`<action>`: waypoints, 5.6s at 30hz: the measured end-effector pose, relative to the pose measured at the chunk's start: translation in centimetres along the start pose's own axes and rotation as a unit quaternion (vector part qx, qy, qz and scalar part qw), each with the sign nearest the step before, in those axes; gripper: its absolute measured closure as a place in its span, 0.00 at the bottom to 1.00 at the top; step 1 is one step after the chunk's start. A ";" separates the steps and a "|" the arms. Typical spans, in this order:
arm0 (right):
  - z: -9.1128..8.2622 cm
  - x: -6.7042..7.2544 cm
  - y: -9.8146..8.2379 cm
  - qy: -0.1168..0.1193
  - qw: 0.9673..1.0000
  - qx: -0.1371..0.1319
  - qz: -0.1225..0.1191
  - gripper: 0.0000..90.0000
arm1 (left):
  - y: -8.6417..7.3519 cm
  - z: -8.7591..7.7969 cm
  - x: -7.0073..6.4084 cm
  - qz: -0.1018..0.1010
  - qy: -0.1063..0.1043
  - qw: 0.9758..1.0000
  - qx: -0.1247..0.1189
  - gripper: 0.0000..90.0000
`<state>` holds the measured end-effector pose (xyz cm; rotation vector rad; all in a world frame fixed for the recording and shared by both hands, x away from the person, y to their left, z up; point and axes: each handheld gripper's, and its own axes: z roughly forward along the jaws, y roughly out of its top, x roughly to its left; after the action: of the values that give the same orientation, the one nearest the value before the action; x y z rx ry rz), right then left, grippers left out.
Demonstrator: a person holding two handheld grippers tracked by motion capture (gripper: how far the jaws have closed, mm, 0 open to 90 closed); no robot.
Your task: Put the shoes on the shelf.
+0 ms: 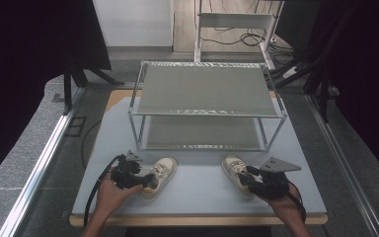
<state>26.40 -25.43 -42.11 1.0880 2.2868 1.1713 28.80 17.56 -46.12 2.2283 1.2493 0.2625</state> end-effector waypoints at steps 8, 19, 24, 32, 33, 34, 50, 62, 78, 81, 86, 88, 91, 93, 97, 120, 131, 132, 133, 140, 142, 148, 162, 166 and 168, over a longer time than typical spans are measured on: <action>1.2 -2.5 0.8 0.010 0.999 0.038 0.001 0.53 | 0.0 0.0 0.1 0.002 -0.002 1.000 0.001 0.47; 2.8 -4.1 0.7 0.032 0.994 0.102 -0.005 0.50 | 0.1 0.1 0.1 0.002 -0.006 1.000 0.002 0.48; 3.4 -4.8 0.6 0.042 0.991 0.127 0.008 0.50 | 0.1 0.2 0.1 0.002 -0.008 1.000 0.004 0.50; 3.6 -5.1 0.5 0.055 0.989 0.138 0.022 0.54 | 0.2 0.3 0.0 0.006 -0.014 1.000 0.007 0.54; 3.6 -5.1 0.5 0.054 0.988 0.145 0.020 0.54 | 0.2 0.3 0.0 0.006 -0.015 1.000 0.008 0.54; 3.6 -5.1 0.5 0.051 0.987 0.152 0.018 0.54 | 0.2 0.3 0.0 0.007 -0.015 1.000 0.008 0.54; 4.4 -4.8 -0.4 0.033 0.980 0.192 0.035 0.72 | 0.4 0.7 0.0 0.012 -0.049 0.999 0.016 0.74; 3.9 -4.3 -1.1 -0.002 0.985 0.164 0.049 0.86 | 0.3 0.4 -0.3 0.011 -0.016 1.000 -0.002 0.90; 2.6 -3.9 0.1 0.002 0.990 0.124 0.067 0.88 | 2.2 -0.6 -1.0 -0.002 -0.024 0.999 -0.033 0.93; 2.8 -3.9 0.7 -0.001 0.990 0.128 0.063 0.88 | 3.0 -0.4 -1.5 0.010 -0.019 0.999 -0.028 0.93; 2.8 -3.9 1.5 -0.006 0.988 0.146 0.049 0.88 | 3.8 -0.7 -1.5 0.019 -0.015 1.000 -0.018 0.93; 2.9 -4.0 1.7 -0.010 0.987 0.157 0.042 0.88 | 4.1 -0.8 -1.4 0.021 -0.013 1.000 -0.015 0.93; 3.2 -4.0 2.1 -0.011 0.985 0.171 0.033 0.88 | 4.5 -0.8 -1.3 0.023 -0.012 1.000 -0.012 0.93; 3.4 -4.1 2.4 -0.012 0.984 0.176 0.033 0.88 | 4.8 -0.7 -1.3 0.023 -0.009 1.000 -0.012 0.93; 3.8 -4.0 3.2 -0.020 0.983 0.179 0.029 0.88 | 5.5 -0.6 -1.4 0.025 -0.008 1.000 -0.012 0.93; 7.8 -3.4 7.0 -0.044 0.984 0.166 0.039 0.88 | 9.2 2.7 -1.7 -0.003 0.004 1.000 -0.012 0.93; 9.5 -3.3 7.5 -0.068 0.983 0.163 0.052 0.88 | 10.4 4.0 -2.1 -0.014 0.005 1.000 -0.022 0.93; 9.6 -3.3 7.5 -0.070 0.983 0.162 0.054 0.88 | 10.6 4.1 -2.1 -0.019 0.006 0.999 -0.025 0.93; 9.8 -3.2 7.6 -0.070 0.983 0.161 0.056 0.88 | 10.7 4.2 -2.1 -0.024 0.006 0.999 -0.026 0.93; 10.6 -3.0 7.8 -0.083 0.982 0.155 0.064 0.88 | 11.3 5.1 -1.8 -0.027 0.015 0.999 -0.027 0.92; 10.9 -2.8 7.8 -0.089 0.982 0.156 0.064 0.88 | 11.4 5.4 -1.9 -0.034 0.015 0.999 -0.028 0.92; 12.0 -2.1 7.9 -0.096 0.980 0.151 0.081 0.87 | 11.9 6.2 -2.5 -0.047 0.011 0.998 -0.032 0.92; 12.9 -2.5 7.9 -0.123 0.980 0.136 0.080 0.85 | 12.6 7.5 -3.1 -0.063 0.017 0.997 -0.037 0.90; 13.3 -2.3 7.7 -0.118 0.980 0.135 0.086 0.81 | 12.7 8.0 -3.0 -0.049 0.014 0.998 -0.039 0.87; 13.5 -2.3 7.5 -0.116 0.980 0.135 0.088 0.80 | 12.6 8.2 -3.0 -0.048 0.014 0.998 -0.036 0.85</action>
<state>39.53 -17.22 -44.24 1.4695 2.2425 0.7561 39.73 6.83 -45.48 2.1039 1.3358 0.2979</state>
